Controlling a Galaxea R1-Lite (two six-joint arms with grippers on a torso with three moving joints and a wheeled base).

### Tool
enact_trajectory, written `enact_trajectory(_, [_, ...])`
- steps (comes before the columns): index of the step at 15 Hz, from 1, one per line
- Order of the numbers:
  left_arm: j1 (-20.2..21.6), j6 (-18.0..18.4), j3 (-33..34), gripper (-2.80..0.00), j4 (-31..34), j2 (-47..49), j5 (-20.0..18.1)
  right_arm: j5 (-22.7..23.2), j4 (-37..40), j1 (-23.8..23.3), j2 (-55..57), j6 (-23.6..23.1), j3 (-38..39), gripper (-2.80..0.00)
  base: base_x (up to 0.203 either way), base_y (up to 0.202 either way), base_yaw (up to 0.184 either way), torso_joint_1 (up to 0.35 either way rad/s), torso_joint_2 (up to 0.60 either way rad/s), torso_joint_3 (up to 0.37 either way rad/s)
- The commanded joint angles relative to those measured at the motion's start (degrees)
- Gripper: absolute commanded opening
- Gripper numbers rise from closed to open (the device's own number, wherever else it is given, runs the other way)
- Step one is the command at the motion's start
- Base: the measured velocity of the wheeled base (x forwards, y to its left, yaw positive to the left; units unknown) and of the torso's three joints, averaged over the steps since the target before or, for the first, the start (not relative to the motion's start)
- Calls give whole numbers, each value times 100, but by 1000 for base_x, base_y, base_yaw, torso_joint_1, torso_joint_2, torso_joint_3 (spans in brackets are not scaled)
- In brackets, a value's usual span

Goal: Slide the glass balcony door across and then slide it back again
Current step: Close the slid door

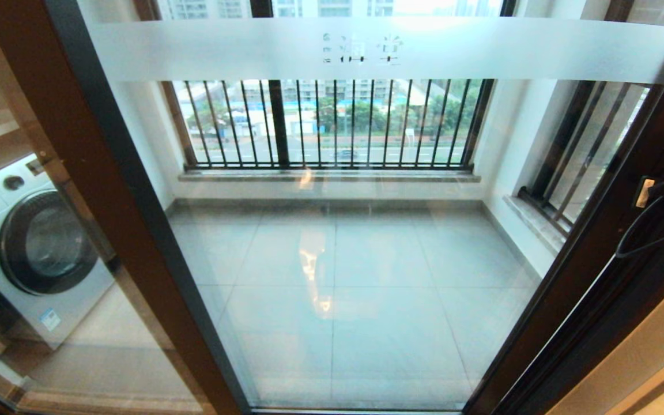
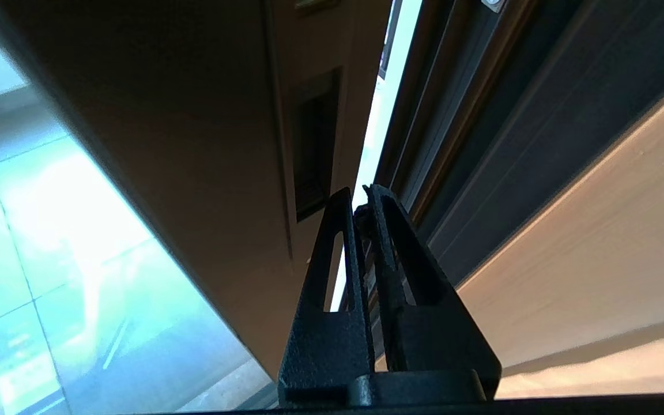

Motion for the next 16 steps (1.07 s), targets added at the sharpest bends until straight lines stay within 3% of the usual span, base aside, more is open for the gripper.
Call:
enact_trajectory(1, [-4, -2, -1, -280, 2, 8, 2, -11, -22, -5, 90, -1, 0, -280, 0, 0, 0, 0, 0, 0])
enact_trajectory(16, [-4, -2, 5, -280, 2, 9, 2, -13, -30, -135, 169, -18, -122, -280, 0, 0, 0, 0, 0, 0])
